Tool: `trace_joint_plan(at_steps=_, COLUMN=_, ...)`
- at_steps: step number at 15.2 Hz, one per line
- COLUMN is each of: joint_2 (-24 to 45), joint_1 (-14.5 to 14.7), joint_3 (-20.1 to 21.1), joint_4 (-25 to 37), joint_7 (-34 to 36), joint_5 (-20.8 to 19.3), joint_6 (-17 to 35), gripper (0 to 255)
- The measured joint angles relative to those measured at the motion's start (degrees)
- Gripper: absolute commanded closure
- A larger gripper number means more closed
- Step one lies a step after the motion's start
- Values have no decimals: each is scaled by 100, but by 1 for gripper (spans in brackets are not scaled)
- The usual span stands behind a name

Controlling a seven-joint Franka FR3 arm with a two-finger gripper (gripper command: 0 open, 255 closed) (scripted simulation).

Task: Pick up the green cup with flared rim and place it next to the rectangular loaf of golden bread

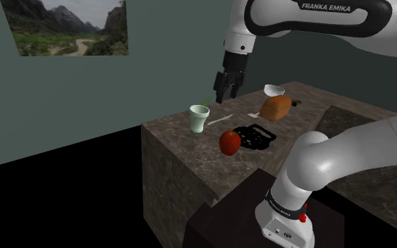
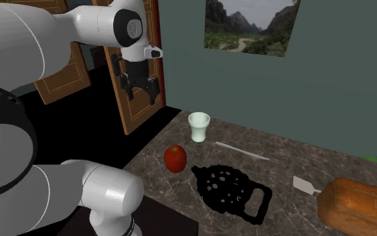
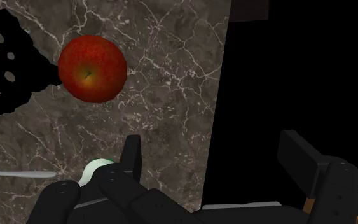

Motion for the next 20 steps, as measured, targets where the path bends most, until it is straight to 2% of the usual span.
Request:
trace_joint_plan(at_steps=2, joint_2=77, joint_1=-14, joint_3=-7, joint_4=-5, joint_7=-18, joint_5=-28, joint_6=81, gripper=0)
trace_joint_plan(at_steps=7, joint_2=722, joint_1=-130, joint_3=-47, joint_4=-113, joint_7=-125, joint_5=-267, joint_6=843, gripper=0)
trace_joint_plan(at_steps=14, joint_2=2039, joint_1=-342, joint_3=-135, joint_4=118, joint_7=-235, joint_5=-671, joint_6=1973, gripper=0)
trace_joint_plan(at_steps=20, joint_2=3288, joint_1=-512, joint_3=-211, joint_4=655, joint_7=-237, joint_5=-1032, joint_6=2736, gripper=0)
